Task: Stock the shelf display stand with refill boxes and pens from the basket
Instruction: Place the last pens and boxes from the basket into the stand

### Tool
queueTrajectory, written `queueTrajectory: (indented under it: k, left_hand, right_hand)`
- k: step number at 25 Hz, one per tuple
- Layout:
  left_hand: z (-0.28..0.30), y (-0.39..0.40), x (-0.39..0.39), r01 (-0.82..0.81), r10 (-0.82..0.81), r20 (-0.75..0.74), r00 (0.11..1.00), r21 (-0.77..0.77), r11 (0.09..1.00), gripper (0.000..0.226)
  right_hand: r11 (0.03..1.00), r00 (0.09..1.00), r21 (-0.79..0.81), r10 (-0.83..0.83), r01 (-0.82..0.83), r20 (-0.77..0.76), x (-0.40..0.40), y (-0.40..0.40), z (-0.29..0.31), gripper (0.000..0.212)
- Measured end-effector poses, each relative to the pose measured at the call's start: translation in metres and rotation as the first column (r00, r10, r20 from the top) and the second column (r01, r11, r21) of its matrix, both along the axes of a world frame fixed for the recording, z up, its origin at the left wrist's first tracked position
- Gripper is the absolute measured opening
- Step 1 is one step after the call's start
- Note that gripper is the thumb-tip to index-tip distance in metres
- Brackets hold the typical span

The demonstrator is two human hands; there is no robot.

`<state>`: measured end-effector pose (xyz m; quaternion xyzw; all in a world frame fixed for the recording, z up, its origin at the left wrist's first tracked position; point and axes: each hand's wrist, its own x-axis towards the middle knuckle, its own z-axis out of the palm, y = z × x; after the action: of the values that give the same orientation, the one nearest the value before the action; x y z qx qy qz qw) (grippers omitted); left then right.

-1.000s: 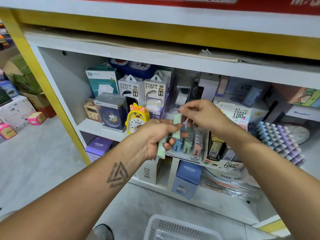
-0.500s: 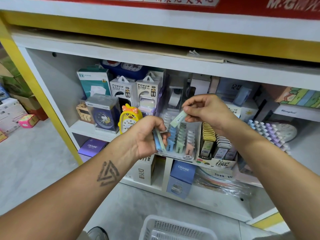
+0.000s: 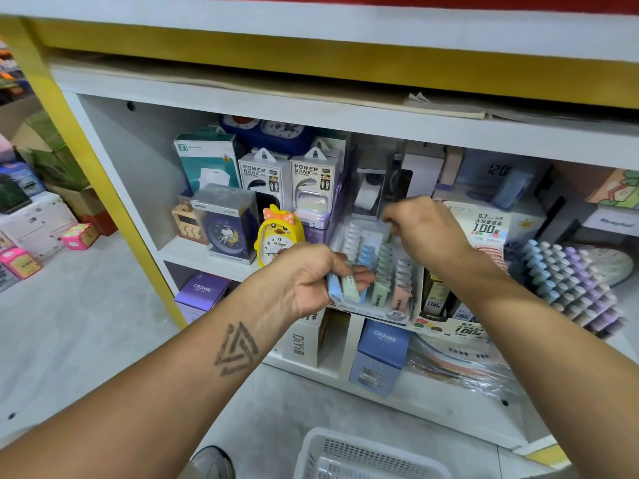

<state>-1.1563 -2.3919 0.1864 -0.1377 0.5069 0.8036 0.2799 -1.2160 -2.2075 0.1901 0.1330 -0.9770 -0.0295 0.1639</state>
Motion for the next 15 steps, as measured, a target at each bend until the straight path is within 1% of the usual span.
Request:
queueTrajectory:
  k: [2,4,7,12,13,15]
  left_hand:
    - [-0.002,-0.002,-0.002,-0.003,0.002,-0.003,1.0,-0.019,1.0,0.042]
    - [-0.002,-0.004,-0.003,-0.019,0.018,-0.009,1.0,-0.008,1.0,0.043]
    - [-0.001,-0.004,-0.004,-0.051,0.051,-0.02,0.998,0.011,0.999,0.041]
    - [0.0,-0.003,-0.003,-0.025,0.024,-0.044,0.999,-0.004,1.0,0.038]
    - [0.0,-0.002,-0.003,-0.026,0.025,-0.053,0.998,-0.002,1.0,0.038]
    - [0.001,-0.001,-0.003,-0.037,0.038,-0.068,0.997,0.018,0.999,0.035]
  right_hand:
    - [0.998,0.997,0.066,-0.017,0.011,0.079,-0.003,-0.003,-0.005,0.036]
    - [0.995,0.994,0.096,-0.003,-0.008,0.112,-0.007,-0.005,-0.008,0.039]
    - [0.998,0.991,0.055,0.022,-0.029,0.128,-0.01,-0.007,-0.011,0.039]
    - [0.999,0.994,0.028,0.011,-0.014,0.105,-0.004,-0.006,-0.014,0.036]
    - [0.999,0.993,0.044,0.008,-0.013,0.12,-0.002,-0.006,-0.015,0.033]
    - [0.99,0.985,0.137,0.0,-0.024,0.171,0.002,-0.007,-0.013,0.025]
